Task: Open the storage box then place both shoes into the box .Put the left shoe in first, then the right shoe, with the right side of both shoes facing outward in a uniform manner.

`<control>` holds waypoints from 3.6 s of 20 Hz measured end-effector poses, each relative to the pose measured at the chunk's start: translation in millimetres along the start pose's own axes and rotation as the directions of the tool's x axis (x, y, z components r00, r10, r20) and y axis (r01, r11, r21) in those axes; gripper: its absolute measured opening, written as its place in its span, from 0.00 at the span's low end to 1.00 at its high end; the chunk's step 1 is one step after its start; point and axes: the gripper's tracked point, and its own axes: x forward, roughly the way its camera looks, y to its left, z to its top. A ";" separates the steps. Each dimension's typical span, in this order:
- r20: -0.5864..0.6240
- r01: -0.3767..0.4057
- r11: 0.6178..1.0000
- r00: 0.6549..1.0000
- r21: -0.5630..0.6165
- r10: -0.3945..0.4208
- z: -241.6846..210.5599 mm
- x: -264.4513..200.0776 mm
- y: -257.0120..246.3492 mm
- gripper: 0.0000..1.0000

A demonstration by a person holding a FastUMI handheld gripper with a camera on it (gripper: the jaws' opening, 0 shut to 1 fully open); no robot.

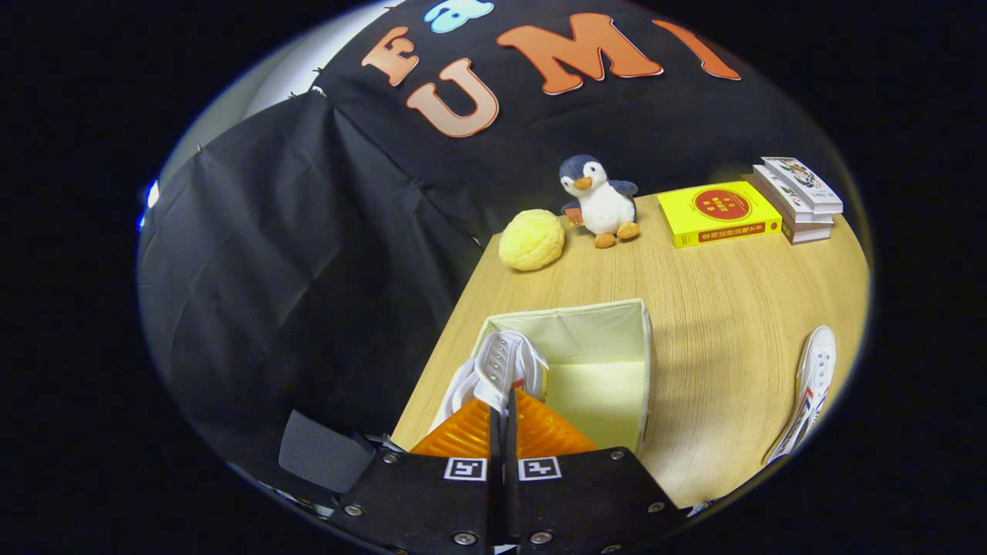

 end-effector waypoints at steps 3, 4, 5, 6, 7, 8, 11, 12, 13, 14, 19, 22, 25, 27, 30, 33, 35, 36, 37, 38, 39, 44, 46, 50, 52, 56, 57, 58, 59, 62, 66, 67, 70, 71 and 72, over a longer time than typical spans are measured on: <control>-0.031 0.072 0.997 0.997 0.033 -0.071 -11.5 17.1 -4.9 0.01; -0.030 0.094 0.995 0.995 0.028 -0.093 -11.4 22.4 -6.9 0.01; -0.031 0.117 0.992 0.993 0.041 -0.116 -13.9 25.9 -9.4 0.01; -0.040 0.147 0.987 0.989 0.066 -0.145 -16.9 30.7 -12.0 0.01; -0.063 0.176 0.980 0.983 0.093 -0.171 -22.6 34.9 -14.7 0.01; -0.084 0.200 0.974 0.978 0.108 -0.192 -26.3 41.4 -16.4 0.01; -0.094 0.236 0.958 0.970 0.162 -0.223 -34.8 55.8 -16.9 0.01; -0.099 0.229 0.956 0.972 0.185 -0.213 -38.3 60.7 -15.0 0.01; -0.121 0.226 0.953 0.971 0.201 -0.205 -44.9 65.3 -14.2 0.03; -0.144 0.229 0.951 0.969 0.208 -0.202 -50.2 67.0 -13.8 0.03; -0.303 0.171 0.974 0.945 0.151 -0.119 -86.3 64.2 -3.9 0.08; -0.290 0.079 0.977 0.957 0.196 -0.019 -73.1 48.7 8.8 0.13; -0.301 0.020 0.978 0.952 0.207 0.044 -64.4 18.8 0.9 0.26; -0.282 0.020 0.986 0.959 0.165 0.028 -52.9 -1.8 -23.3 0.31; -0.232 0.020 0.990 0.973 0.139 0.012 -34.7 -37.1 -54.5 0.46; -0.167 0.024 0.991 0.986 0.134 -0.002 -16.8 -71.0 -84.9 0.66; -0.124 0.063 0.992 0.991 0.109 -0.049 -9.0 -91.2 -114.7 0.79; -0.108 0.091 0.991 0.991 0.094 -0.081 -7.4 -100.5 -132.3 0.83; -0.095 0.132 0.988 0.988 0.080 -0.124 -7.7 -112.3 -154.5 0.88; -0.090 0.173 0.983 0.982 0.064 -0.167 -10.7 -116.4 -175.0 0.89; -0.095 0.219 0.974 0.972 0.057 -0.213 -17.8 -122.7 -197.1 0.91; -0.155 0.402 0.915 0.907 0.044 -0.391 -58.2 -144.8 -290.4 0.92; -0.190 0.457 0.889 0.875 0.021 -0.446 -76.3 -150.9 -318.6 0.90; -0.200 0.489 0.869 0.862 0.079 -0.467 -92.1 -146.6 -354.1 0.86; -0.229 0.518 0.851 0.842 0.092 -0.488 -106.1 -139.1 -376.3 0.83; -0.266 0.516 0.847 0.841 0.128 -0.472 -119.0 -119.3 -392.5 0.77; -0.285 0.518 0.846 0.836 0.129 -0.468 -124.4 -114.9 -393.8 0.74; -0.312 0.500 0.856 0.840 0.130 -0.444 -131.7 -109.7 -392.8 0.72; -0.307 0.474 0.868 0.856 0.147 -0.416 -128.2 -109.6 -391.5 0.70; -0.340 0.421 0.884 0.877 0.200 -0.341 -129.0 -106.0 -390.3 0.60; -0.332 0.413 0.872 0.887 0.264 -0.320 -132.4 -100.8 -385.0 0.36; -0.330 0.400 0.881 0.891 0.252 -0.310 -132.4 -101.9 -385.1 0.34; -0.289 0.383 0.881 0.908 0.278 -0.303 -129.9 -103.8 -388.1 0.30; -0.275 0.385 0.874 0.911 0.295 -0.309 -130.2 -104.4 -388.6 0.25; -0.262 0.391 0.869 0.911 0.303 -0.318 -129.4 -103.6 -389.5 0.23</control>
